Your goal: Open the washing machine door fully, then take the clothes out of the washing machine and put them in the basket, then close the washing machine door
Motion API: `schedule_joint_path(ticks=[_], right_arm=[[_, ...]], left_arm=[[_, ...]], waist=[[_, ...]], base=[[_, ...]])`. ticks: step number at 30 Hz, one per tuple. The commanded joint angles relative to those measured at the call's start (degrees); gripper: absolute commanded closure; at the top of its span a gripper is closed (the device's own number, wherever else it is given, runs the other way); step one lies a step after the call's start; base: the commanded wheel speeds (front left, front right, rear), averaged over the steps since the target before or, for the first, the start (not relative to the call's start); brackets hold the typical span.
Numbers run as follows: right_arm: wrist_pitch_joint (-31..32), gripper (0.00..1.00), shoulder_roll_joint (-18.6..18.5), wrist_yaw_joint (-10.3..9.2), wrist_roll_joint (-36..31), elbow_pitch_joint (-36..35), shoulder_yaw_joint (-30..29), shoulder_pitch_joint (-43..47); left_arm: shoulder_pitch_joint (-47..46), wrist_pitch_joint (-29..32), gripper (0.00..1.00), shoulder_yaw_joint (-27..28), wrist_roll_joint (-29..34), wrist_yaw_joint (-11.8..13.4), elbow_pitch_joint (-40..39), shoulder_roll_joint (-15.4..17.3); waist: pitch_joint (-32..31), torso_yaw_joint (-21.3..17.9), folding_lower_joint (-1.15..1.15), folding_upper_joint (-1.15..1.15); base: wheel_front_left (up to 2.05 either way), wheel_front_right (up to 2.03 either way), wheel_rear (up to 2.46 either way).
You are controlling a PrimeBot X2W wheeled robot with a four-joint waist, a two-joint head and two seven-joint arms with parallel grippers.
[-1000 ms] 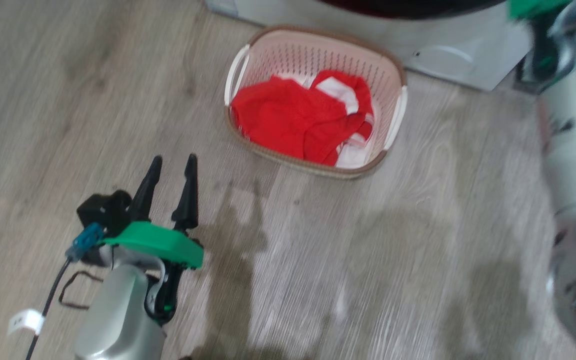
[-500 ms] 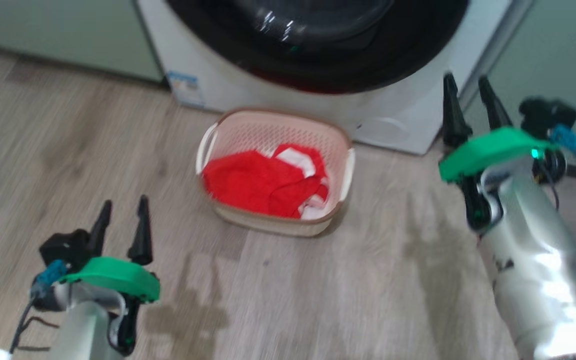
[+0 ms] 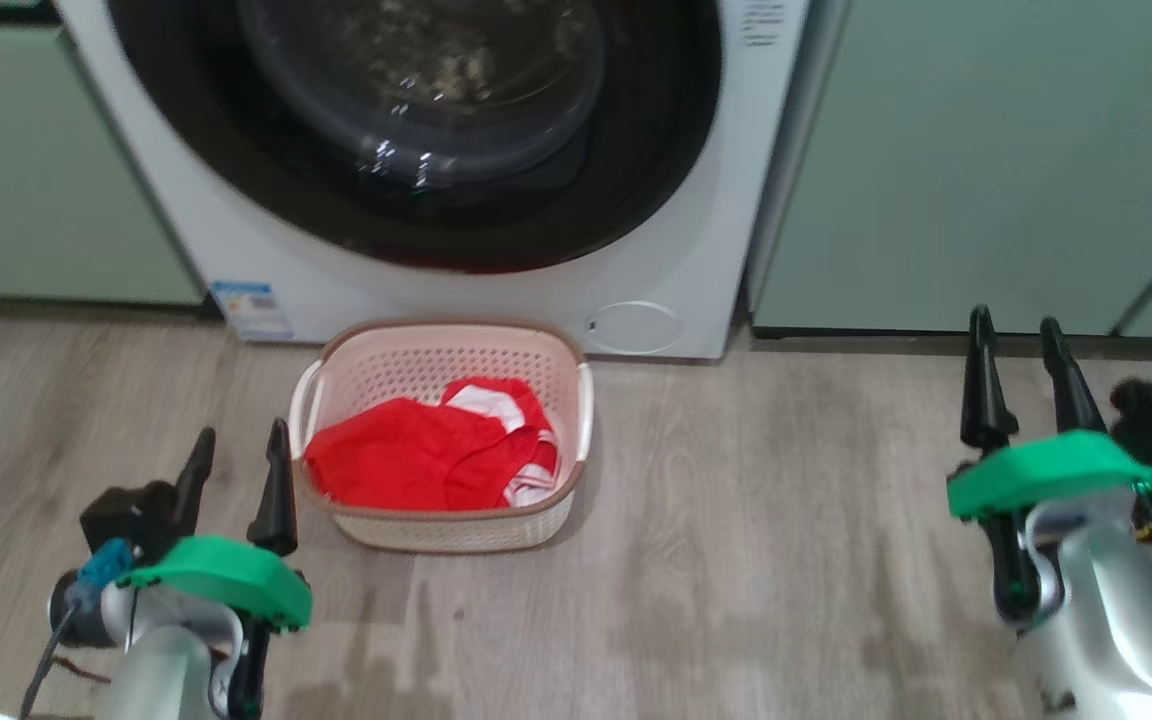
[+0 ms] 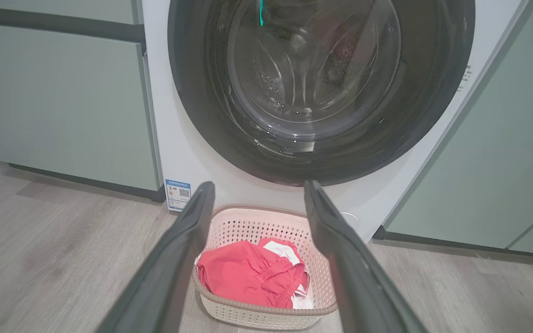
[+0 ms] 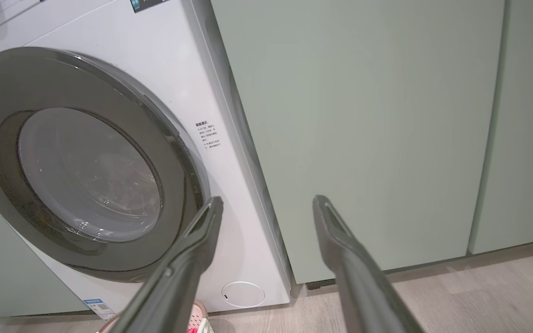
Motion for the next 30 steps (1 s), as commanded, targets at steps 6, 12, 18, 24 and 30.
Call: schedule_joint_path(ticks=[6, 12, 18, 24, 30], right_arm=[[-0.31, 0.00, 0.75, -0.05, -1.78, -10.00, -0.22, 6.90], [-0.31, 0.00, 0.75, -0.05, -2.58, -14.14, -1.71, 11.79], [-0.31, 0.00, 0.62, -0.05, -4.44, -17.85, -0.22, 15.29], [-0.31, 0.00, 0.65, -0.05, -4.38, -19.87, 0.01, 18.42], [-0.31, 0.00, 0.70, -0.05, -4.20, -19.88, -0.24, 20.11]], left_arm=[[-0.58, -0.38, 0.00, 0.49, 0.66, -0.35, -1.55, 1.54], [0.23, -0.38, 0.00, 1.11, 0.81, -0.35, -1.60, 0.97], [1.51, -0.38, 0.00, 1.53, 1.30, -0.35, -2.32, 0.49], [2.19, -0.38, 0.00, 1.25, 1.93, -0.35, -2.23, -0.02], [2.15, -0.38, 0.00, 1.20, 2.29, -0.35, -2.08, -0.39]], waist=[[-2.03, -2.88, 0.00, 0.00], [-2.36, -3.21, 0.00, 0.00], [-2.13, -3.40, 0.00, 0.00], [-2.44, -2.72, 0.00, 0.00], [-2.66, -2.26, 0.00, 0.00]], base=[[0.00, 0.00, 0.00], [0.00, 0.00, 0.00], [0.00, 0.00, 0.00], [0.00, 0.00, 0.00], [0.00, 0.00, 0.00]])
